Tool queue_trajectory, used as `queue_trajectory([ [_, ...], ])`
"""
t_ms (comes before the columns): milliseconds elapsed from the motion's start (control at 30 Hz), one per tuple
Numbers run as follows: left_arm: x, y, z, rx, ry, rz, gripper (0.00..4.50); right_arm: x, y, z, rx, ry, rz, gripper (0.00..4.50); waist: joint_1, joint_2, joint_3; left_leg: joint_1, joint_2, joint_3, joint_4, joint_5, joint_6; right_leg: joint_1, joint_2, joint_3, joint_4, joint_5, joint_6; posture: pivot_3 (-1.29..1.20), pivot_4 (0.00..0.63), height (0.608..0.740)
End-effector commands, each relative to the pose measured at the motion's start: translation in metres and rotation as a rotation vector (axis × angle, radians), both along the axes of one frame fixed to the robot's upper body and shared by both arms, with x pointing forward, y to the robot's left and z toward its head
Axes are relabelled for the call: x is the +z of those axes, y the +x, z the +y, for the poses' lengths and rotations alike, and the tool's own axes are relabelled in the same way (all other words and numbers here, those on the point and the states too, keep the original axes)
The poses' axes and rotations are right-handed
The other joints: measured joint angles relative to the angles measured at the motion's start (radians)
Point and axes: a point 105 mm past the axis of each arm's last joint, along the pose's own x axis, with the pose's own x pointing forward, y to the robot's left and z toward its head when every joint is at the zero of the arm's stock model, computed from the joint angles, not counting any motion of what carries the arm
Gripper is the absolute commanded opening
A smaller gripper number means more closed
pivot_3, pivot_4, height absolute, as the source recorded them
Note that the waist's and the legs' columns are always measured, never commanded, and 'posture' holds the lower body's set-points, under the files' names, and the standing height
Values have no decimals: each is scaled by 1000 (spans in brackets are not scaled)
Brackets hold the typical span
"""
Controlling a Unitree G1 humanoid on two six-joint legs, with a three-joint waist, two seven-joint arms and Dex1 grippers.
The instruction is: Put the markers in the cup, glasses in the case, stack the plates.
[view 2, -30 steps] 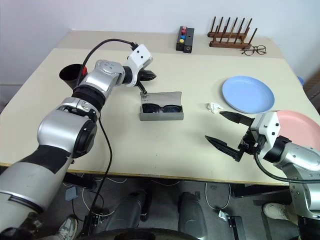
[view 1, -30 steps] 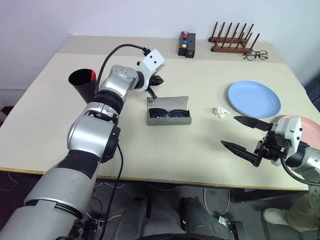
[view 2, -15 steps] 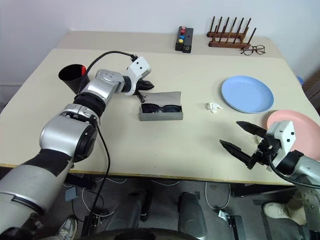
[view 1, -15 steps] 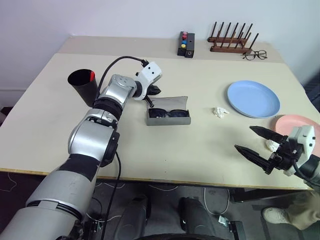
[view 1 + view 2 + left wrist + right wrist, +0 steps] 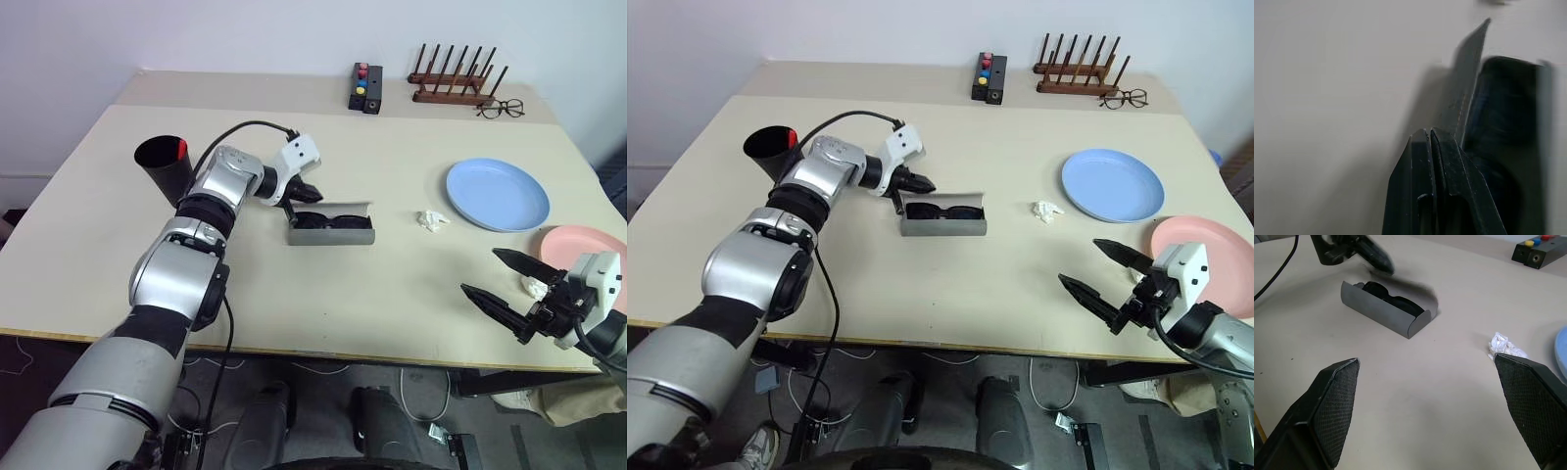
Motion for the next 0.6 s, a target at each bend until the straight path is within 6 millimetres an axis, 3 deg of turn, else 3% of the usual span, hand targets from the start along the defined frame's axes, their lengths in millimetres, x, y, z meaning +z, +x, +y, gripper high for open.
queue_trajectory([
  [33,-12,-11,1,-65,38,50,68,10,-2,2,4,-10,-56,4500,0,0,0,0,0,0,0,0,0,0,0,0,0,0,0,0,150,740],
  [267,-31,-22,-4,-94,41,55,68,10,4,-2,-47,-10,-64,4500,2,2,-2,1,0,0,0,0,0,2,0,0,0,0,0,0,150,740],
  [333,-15,-16,-9,-66,-39,-14,68,12,8,-5,-92,-9,-80,4500,4,2,-3,1,0,-1,0,0,0,2,0,0,0,0,0,0,150,740],
  [433,35,-6,-26,-40,-259,-168,68,14,15,-18,-203,-6,-76,4500,4,2,-2,1,0,-1,1,0,0,1,0,0,0,0,0,0,150,740],
  [500,64,-8,-38,-59,-390,-216,68,15,20,-29,-294,-1,-68,4500,3,2,-2,0,0,-1,1,0,0,0,0,0,0,0,-1,0,150,740],
  [600,86,-16,-53,-93,-496,-226,68,17,23,-40,-375,-11,-67,4500,3,2,-2,-1,0,-1,0,0,0,-1,-1,0,0,0,-1,0,150,740],
])
